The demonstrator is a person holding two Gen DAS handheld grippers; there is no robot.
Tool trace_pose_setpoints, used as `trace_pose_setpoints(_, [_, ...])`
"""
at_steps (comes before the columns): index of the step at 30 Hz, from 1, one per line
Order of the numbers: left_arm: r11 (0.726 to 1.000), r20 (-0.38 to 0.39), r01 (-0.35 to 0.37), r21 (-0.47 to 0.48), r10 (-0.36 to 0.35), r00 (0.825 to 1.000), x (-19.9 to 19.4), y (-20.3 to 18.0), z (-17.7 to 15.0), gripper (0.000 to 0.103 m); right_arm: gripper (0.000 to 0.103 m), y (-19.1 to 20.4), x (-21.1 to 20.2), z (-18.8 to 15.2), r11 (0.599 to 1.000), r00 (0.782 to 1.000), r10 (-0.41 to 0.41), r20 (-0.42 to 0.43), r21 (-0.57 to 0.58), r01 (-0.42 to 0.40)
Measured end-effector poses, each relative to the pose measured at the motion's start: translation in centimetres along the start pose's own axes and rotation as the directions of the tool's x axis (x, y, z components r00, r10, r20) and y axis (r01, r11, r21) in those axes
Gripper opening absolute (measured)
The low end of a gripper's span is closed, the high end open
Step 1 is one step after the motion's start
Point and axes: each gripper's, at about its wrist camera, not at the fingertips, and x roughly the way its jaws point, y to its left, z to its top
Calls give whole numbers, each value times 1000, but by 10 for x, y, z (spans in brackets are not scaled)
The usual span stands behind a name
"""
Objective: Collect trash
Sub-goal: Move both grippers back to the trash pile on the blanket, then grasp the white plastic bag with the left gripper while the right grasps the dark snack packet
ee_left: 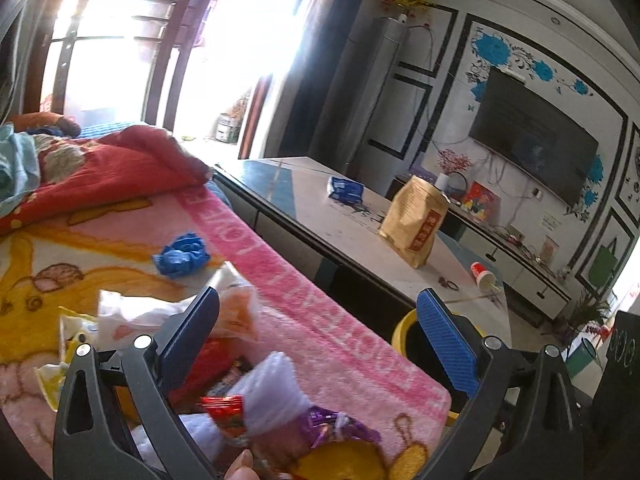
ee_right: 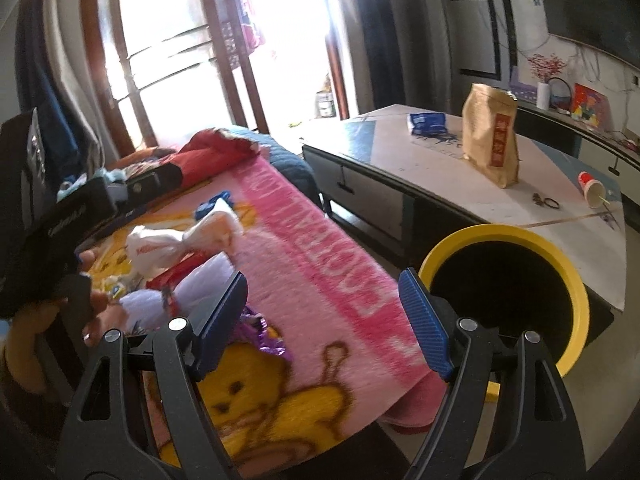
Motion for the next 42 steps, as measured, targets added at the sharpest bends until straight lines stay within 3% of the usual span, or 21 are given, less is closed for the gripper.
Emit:
trace_pose_setpoints(12, [991, 22, -98, -91, 100, 995, -18, 53, 4, 96, 70, 42, 16, -12, 994, 995, 80, -60, -72, -84])
trace_pose_setpoints(21, [972, -9, -189, -139, 190, 982, -30, 98, -1, 96, 70, 82, 33, -31, 969, 972, 173, -158, -149, -197])
trace_pose_setpoints(33, [974, -112, -200, -103, 188, 976, -15, 121, -10, 95, 62, 123, 43, -51, 920, 946, 222, -235, -272, -283])
trace_pose_setpoints(36, [979, -137, -183, -86, 170, 976, -6, 122, -9, 95, 57, 132, 47, -56, 906, 944, 214, -251, -310, -288])
trace_pose_setpoints(39, [980, -165, -178, -85, 162, 973, 4, 124, -9, 94, 44, 135, 52, -62, 898, 938, 204, -281, -327, -293])
trace_pose_setpoints(40, [981, -174, -172, -90, 155, 973, 8, 126, -9, 91, 35, 134, 53, -64, 898, 934, 204, -294, -324, -298])
trace_pose_setpoints(42, [980, -190, -174, -99, 153, 970, 13, 128, -9, 78, 29, 134, 54, -66, 898, 927, 207, -314, -315, -307])
